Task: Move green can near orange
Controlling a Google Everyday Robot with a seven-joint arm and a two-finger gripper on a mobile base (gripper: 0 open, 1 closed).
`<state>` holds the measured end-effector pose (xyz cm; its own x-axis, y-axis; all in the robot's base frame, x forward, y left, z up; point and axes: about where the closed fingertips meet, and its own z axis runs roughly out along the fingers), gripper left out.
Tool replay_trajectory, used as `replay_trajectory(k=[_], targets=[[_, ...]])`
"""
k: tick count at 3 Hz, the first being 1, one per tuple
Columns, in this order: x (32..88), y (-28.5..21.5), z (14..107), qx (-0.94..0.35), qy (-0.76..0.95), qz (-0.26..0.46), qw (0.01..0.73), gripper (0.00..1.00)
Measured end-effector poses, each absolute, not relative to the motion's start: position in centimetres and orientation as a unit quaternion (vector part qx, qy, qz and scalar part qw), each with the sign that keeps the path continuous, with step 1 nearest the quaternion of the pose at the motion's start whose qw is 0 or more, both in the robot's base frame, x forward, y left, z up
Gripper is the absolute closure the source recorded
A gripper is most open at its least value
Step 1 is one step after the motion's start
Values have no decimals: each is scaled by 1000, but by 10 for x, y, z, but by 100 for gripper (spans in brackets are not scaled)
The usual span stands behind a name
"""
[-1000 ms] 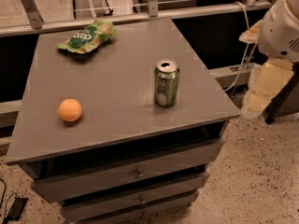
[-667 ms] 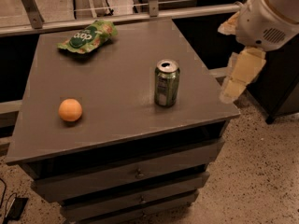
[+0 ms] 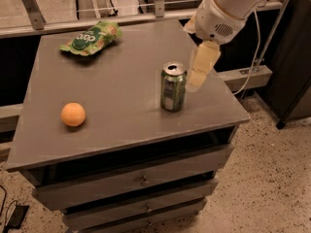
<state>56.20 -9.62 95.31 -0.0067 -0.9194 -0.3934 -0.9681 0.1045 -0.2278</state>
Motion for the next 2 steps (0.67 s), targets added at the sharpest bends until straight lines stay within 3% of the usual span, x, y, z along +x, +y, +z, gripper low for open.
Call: replay_trajectory(k=[1,2], targets=[[579,-73,923,-677,707,67,190,11],[581,-62,888,-684,715,70,126,37]])
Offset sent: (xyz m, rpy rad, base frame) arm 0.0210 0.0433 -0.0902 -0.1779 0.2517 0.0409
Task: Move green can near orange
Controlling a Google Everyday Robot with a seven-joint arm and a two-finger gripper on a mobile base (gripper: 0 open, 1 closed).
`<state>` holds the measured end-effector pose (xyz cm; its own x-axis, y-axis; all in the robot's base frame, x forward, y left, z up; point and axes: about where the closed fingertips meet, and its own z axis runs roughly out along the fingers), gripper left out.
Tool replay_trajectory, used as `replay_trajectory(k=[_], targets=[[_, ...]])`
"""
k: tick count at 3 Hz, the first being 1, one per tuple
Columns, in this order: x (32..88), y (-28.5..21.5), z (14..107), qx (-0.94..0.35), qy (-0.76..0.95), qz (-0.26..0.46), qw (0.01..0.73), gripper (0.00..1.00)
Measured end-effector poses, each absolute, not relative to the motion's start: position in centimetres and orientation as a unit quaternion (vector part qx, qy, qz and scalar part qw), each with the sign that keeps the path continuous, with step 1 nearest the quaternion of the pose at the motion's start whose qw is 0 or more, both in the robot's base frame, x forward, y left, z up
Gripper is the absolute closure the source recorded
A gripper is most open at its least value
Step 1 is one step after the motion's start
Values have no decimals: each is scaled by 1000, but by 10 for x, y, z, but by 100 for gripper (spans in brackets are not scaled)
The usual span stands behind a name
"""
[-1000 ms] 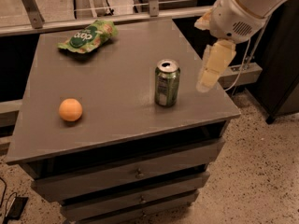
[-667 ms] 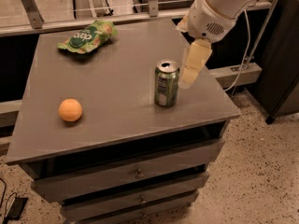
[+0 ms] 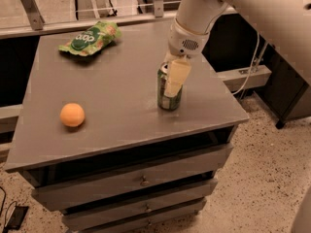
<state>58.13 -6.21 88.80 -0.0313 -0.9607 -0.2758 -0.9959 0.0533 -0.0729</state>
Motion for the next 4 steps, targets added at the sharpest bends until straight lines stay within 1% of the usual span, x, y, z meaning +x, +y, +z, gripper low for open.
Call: replay_trajectory(k=[1,2,3,4], targets=[[581,-62,894,-685,715,70,125,59],[581,-62,895,-685,715,70,125,84],[578,-42,933,-711,677,87,167,100],[565,16,977,-771,597,104,198,100]])
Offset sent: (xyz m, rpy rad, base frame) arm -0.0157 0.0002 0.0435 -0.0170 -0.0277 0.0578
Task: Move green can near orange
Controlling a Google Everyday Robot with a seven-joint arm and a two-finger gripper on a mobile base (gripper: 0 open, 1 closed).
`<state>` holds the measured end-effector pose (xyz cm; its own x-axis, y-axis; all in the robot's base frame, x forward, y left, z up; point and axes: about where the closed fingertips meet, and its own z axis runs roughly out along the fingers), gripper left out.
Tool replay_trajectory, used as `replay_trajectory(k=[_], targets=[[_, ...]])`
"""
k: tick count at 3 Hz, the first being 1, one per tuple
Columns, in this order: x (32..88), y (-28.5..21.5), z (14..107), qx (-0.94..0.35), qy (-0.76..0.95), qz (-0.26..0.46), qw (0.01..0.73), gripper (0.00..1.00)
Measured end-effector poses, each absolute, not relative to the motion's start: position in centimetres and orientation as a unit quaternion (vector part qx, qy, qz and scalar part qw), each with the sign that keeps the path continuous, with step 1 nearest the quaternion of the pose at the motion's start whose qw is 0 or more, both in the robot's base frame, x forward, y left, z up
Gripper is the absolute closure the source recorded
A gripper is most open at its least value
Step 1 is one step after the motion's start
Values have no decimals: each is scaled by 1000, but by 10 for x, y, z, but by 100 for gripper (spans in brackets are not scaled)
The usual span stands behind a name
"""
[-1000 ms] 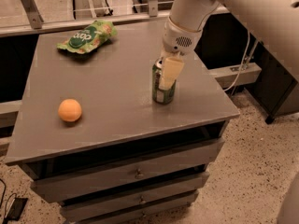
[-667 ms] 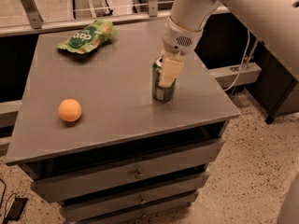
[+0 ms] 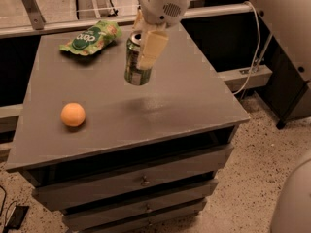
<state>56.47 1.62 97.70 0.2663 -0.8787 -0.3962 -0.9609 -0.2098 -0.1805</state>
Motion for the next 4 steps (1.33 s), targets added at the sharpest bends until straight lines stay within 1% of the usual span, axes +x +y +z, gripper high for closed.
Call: replay_trajectory(k=[1,2,3,4], targets=[[551,93,986,-827,517,116,189,100],[546,152,964,-864,458,119,171,100],[551,175,937,-874,445,118,153,82],[561,183,922,-877,446,96,151,59]])
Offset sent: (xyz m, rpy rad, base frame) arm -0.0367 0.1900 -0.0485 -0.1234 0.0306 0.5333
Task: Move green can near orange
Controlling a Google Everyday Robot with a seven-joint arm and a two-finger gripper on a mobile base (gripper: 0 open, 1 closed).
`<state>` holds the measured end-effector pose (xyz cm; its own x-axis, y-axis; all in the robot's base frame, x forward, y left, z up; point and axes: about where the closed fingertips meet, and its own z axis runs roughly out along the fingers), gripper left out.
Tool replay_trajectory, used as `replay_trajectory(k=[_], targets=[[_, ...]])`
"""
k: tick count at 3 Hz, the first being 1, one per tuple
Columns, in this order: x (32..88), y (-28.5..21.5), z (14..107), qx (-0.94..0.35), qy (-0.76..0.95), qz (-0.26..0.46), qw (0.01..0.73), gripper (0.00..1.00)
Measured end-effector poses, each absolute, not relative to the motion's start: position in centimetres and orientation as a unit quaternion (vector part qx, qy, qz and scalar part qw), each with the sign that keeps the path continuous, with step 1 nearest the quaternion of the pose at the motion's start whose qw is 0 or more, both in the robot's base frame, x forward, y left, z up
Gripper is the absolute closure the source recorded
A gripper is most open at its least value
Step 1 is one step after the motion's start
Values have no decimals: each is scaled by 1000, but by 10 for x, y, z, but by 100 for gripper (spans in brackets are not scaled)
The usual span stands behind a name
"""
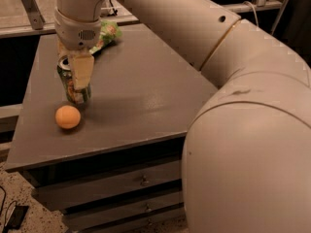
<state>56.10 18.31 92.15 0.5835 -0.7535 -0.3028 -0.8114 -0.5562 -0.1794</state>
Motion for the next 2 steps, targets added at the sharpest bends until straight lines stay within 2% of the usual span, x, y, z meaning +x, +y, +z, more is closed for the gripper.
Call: replay_trajectory(k=[2], targets=[[575,184,911,-872,457,74,156,12]])
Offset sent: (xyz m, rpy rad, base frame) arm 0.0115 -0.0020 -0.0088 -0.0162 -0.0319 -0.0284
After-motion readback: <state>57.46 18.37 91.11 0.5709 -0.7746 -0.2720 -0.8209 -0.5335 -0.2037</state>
